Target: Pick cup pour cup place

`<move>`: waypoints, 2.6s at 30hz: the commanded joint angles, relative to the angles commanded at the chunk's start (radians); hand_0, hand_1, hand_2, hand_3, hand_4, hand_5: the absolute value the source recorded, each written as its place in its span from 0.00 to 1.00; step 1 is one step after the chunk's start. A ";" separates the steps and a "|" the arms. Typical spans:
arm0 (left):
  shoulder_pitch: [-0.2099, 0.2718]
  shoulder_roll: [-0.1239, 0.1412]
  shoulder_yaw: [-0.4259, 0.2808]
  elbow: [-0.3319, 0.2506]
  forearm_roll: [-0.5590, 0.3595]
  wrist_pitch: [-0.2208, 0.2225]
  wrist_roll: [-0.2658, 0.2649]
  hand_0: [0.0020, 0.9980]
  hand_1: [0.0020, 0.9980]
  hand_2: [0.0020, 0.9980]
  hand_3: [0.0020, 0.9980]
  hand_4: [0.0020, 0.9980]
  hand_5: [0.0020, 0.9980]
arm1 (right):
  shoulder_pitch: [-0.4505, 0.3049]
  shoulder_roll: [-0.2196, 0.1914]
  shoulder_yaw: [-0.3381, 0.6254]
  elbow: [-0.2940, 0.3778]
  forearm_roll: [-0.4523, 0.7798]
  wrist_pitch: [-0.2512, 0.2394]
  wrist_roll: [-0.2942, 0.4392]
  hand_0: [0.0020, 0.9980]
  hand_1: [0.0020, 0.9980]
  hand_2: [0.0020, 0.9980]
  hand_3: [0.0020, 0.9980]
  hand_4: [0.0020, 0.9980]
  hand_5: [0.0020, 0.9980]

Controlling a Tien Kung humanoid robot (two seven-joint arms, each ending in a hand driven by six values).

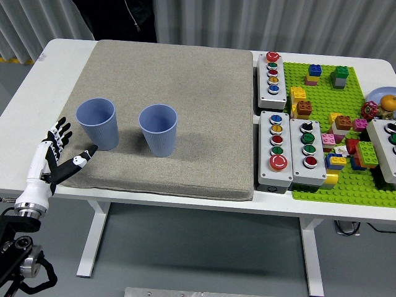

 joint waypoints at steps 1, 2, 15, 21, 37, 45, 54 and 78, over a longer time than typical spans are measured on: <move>-0.001 0.000 0.001 0.000 0.002 -0.001 0.001 0.98 0.97 1.00 1.00 0.82 0.15 | 0.000 0.000 0.000 0.000 0.000 0.000 0.000 0.70 0.63 0.57 0.57 0.00 0.10; -0.007 0.000 0.004 0.004 0.011 -0.002 0.006 0.98 0.97 1.00 1.00 0.82 0.15 | 0.000 0.000 -0.001 0.000 0.001 0.000 0.000 0.70 0.63 0.57 0.57 0.00 0.10; -0.077 0.005 0.034 0.063 -0.013 0.000 0.008 0.99 0.97 1.00 1.00 0.83 0.16 | 0.000 0.000 -0.006 0.000 0.008 -0.003 0.001 0.70 0.63 0.57 0.57 0.00 0.10; -0.121 0.007 0.047 0.101 -0.038 0.005 0.007 0.98 0.97 1.00 1.00 0.83 0.17 | -0.002 0.001 -0.007 -0.001 0.014 -0.003 0.004 0.70 0.63 0.57 0.57 0.00 0.10; -0.196 -0.016 0.086 0.169 -0.040 -0.004 0.014 0.98 0.97 1.00 1.00 0.84 0.19 | -0.002 0.000 -0.011 -0.001 0.019 -0.001 0.003 0.70 0.63 0.57 0.57 0.00 0.10; -0.201 -0.013 0.093 0.160 -0.040 -0.006 0.018 0.99 0.97 1.00 1.00 0.84 0.19 | 0.002 -0.001 -0.009 -0.001 0.018 0.000 0.003 0.70 0.63 0.57 0.57 0.00 0.10; -0.212 -0.018 0.105 0.174 -0.040 -0.007 0.020 0.99 0.97 1.00 1.00 0.84 0.20 | 0.004 -0.001 -0.010 -0.001 0.019 -0.001 0.004 0.70 0.63 0.57 0.57 0.00 0.10; -0.260 -0.033 0.138 0.217 -0.057 0.006 0.023 0.98 0.96 1.00 1.00 0.84 0.22 | 0.003 -0.002 -0.009 -0.001 0.012 0.001 0.002 0.70 0.63 0.57 0.57 0.00 0.10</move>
